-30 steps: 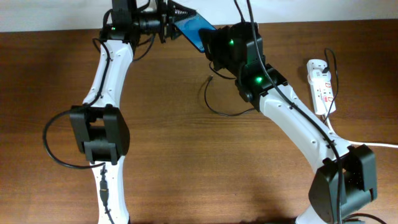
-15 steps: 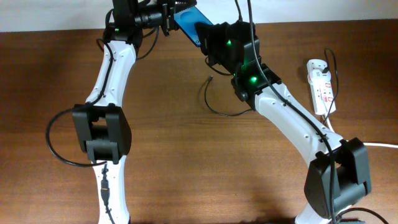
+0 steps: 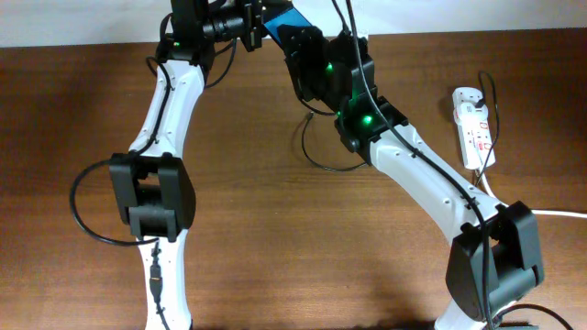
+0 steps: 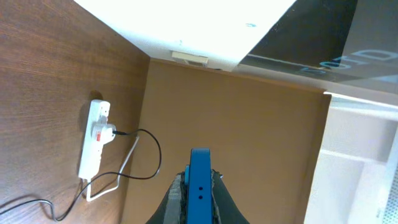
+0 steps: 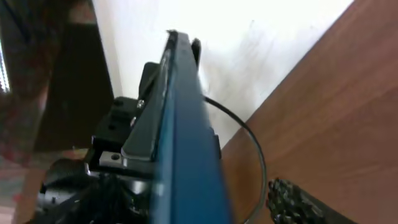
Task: Plug charger to phone and switch on socket
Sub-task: 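Grasp the black cable's USB-C plug with the right gripper, tip up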
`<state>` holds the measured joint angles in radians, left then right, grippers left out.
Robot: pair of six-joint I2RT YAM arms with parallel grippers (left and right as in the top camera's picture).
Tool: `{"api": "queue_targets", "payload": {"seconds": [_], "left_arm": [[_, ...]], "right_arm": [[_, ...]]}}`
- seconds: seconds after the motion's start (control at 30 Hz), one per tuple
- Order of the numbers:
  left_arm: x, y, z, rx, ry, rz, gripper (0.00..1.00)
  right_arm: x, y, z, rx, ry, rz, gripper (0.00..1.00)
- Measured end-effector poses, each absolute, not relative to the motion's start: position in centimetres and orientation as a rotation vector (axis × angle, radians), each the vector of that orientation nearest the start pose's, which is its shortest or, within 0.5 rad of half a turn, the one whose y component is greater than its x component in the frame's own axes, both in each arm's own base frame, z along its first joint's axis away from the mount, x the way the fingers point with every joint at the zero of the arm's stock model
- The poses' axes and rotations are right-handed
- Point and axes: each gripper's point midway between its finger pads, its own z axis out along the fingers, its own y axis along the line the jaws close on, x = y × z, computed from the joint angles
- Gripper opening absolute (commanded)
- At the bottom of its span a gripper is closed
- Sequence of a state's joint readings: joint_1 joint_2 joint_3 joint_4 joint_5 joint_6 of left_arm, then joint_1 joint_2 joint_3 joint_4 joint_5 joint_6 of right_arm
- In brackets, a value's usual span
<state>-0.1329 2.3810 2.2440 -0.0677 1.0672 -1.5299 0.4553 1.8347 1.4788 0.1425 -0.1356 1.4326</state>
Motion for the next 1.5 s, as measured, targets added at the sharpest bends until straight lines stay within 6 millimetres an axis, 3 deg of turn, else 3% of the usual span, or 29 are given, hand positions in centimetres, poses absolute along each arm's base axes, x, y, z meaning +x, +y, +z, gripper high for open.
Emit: {"api": "queue_targets", "payload": {"seconds": [0.07,0.13,0.2,0.27,0.3,0.37,0.43,0.53,0.63,0.7,0.73,0.87,1.17,1.37,1.5], "left_arm": [[58.8,-22.2,28.3,-0.523,2.18,-1.98,0.0],[58.4,-19.9,26.2,-0.539,2.25,-1.918,0.0],[57.5,-16.7,23.4,-0.592,2.341,-1.835,0.0],[56.6,-14.0,21.5,-0.559,2.387,-1.752,0.0],[56.2,-13.2,21.0,-0.528,2.401,-1.728,0.0],[55.9,-12.4,20.6,-0.454,2.401,-1.689,0.0],[55.8,-12.0,20.9,-0.37,2.378,-1.686,0.0],[55.6,-10.4,21.4,-0.355,2.344,-1.724,0.0],[55.3,-7.5,21.2,-0.451,2.335,-1.74,0.0],[55.3,-7.0,21.2,-0.462,2.329,-1.741,0.0],[55.2,-7.3,21.2,-0.458,2.332,-1.746,0.0],[55.1,-7.9,21.3,-0.444,2.339,-1.751,0.0],[55.3,-7.8,21.0,-0.456,2.348,-1.726,0.0],[55.4,-7.6,20.7,-0.471,2.357,-1.704,0.0],[55.4,-7.6,20.5,-0.477,2.361,-1.691,0.0]], "right_arm": [[51.3,26.4,28.6,0.71,1.893,1.35,0.78],[51.6,22.6,27.6,0.614,1.972,1.232,0.73],[49.3,16.8,26.9,0.566,2.116,1.057,0.73],[46.6,14.1,27.9,0.492,2.181,0.951,0.73],[44.9,13.6,27.7,0.443,2.241,0.9,0.73],[43.5,13.9,26.4,0.38,2.32,0.853,0.68],[43.7,15.4,22.9,0.316,2.418,0.822,0.63],[44.8,18.0,18.3,0.282,2.502,0.809,0.58],[45.8,20.1,13.1,0.305,2.588,0.808,0.56],[47.4,21.4,8.6,0.331,2.665,0.805,0.51],[48.1,21.8,7.6,0.347,2.677,0.812,0.5],[49.0,22.2,6.1,0.405,2.677,0.819,0.44],[50.3,22.9,2.3,0.459,2.676,0.808,0.42],[51.8,23.7,2.9,0.425,2.601,0.841,0.38],[51.6,23.6,1.5,0.435,2.622,0.83,0.37]]}}
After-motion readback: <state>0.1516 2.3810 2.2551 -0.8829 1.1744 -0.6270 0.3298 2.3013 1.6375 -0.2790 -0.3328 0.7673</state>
